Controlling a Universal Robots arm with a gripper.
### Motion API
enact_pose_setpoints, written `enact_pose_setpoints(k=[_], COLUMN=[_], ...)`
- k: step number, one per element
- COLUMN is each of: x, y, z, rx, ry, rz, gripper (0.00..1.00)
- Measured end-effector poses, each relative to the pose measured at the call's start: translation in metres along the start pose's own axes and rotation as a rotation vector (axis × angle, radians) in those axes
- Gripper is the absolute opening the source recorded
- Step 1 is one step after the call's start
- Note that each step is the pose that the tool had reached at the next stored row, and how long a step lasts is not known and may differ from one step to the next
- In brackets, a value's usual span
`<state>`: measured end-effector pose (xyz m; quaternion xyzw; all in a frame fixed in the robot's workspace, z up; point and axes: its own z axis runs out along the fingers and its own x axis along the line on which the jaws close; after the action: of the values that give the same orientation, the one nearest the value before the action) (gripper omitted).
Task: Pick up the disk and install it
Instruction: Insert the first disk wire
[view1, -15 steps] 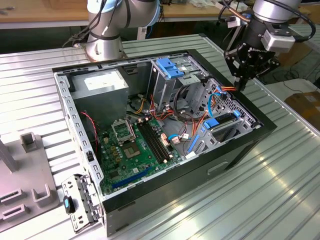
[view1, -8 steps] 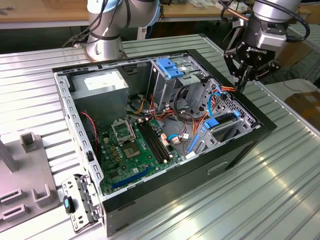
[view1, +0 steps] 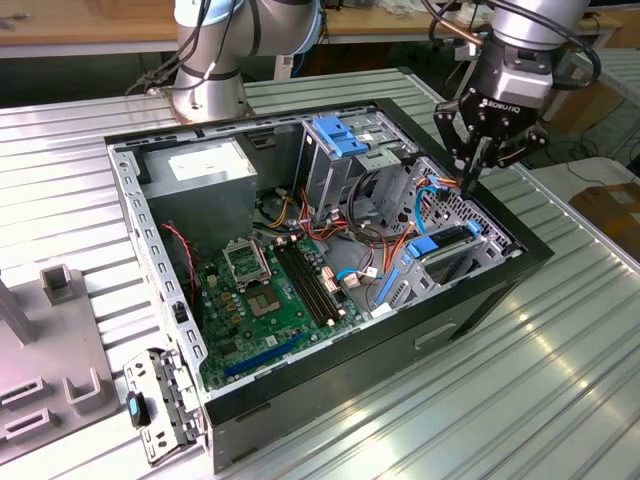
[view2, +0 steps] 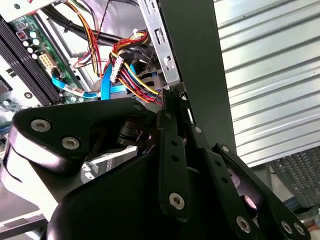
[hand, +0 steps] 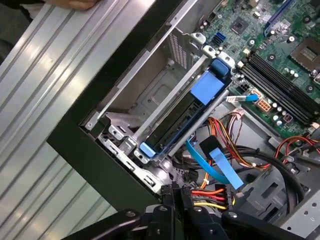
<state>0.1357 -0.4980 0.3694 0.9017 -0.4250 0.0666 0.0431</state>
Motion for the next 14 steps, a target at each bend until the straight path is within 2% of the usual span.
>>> enact_pose_setpoints(k=[2,5,7,9,10,11,14], x=[-0.0001,-0.0002,-0.0005,-0.0005,-0.0006,-0.0007,-0.0009], y=[0.0,0.0,-0.0001,-0.0001,-0.0001,-0.0001,-0.0001], z=[0.0008,0.0016,0.003,0.0035,0.0037,0.0042,0.0055], rx=[-0.0085,-0.0168,-0.0301,-0.0386,-0.0446,-0.0558,-0.078], ry=[-0.0001,-0.0007,-0.0022,-0.0034,-0.0042,-0.0058,-0.009], rz=[0.049,0.098,0.18,0.234,0.272,0.342,0.482], gripper=[0.17,0.17,0.17,0.17,0.17,0.17,0.17])
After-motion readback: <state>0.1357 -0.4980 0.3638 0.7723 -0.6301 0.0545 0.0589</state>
